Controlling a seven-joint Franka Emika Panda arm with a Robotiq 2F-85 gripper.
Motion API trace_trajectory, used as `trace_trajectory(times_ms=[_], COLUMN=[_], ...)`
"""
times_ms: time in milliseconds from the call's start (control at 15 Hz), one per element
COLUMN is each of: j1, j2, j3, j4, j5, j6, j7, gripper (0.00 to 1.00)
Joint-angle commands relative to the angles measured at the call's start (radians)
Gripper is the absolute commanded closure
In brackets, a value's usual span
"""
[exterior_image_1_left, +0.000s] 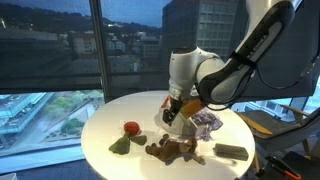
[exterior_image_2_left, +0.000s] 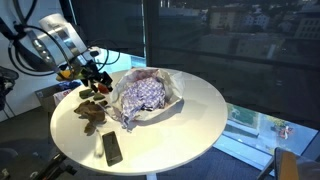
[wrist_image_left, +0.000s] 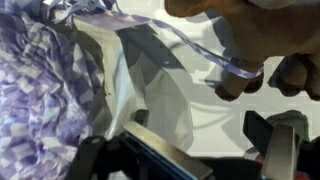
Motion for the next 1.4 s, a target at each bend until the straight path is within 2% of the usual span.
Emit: trace_trajectory(times_ms=[0,267,333,400,467,600,800,1000,1067,1333], j1=[-0.053,-0.092,0.005,0.008,0.038,0.101,0.171,0.156,0.133,0.114], j2=[0.116,0.153,0.144,0.153,0.16,0.173,0.207,0.245,0.256,0.3], j3=[0.053,0.159,0.082,0.086,0.055,-0.015,-0.115,-0.127,-0.111,-0.138], j4=[0.043,0.043,0.034,0.039,0.049,0.068,0.11,0.15,0.16,0.207], j5=[0.184,0.359,0.474,0.526,0.55,0.556,0.503,0.546,0.581,0.602], j6=[0.103,0.093,0.103,0.096,0.073,0.031,-0.04,-0.032,-0.013,-0.019], j7=[-0.174,-0.299,-0.382,-0.422,-0.453,-0.478,-0.464,-0.534,-0.579,-0.645], gripper=[0.0,0.0,0.0,0.0,0.0,0.0,0.0,0.0,0.0,0.0])
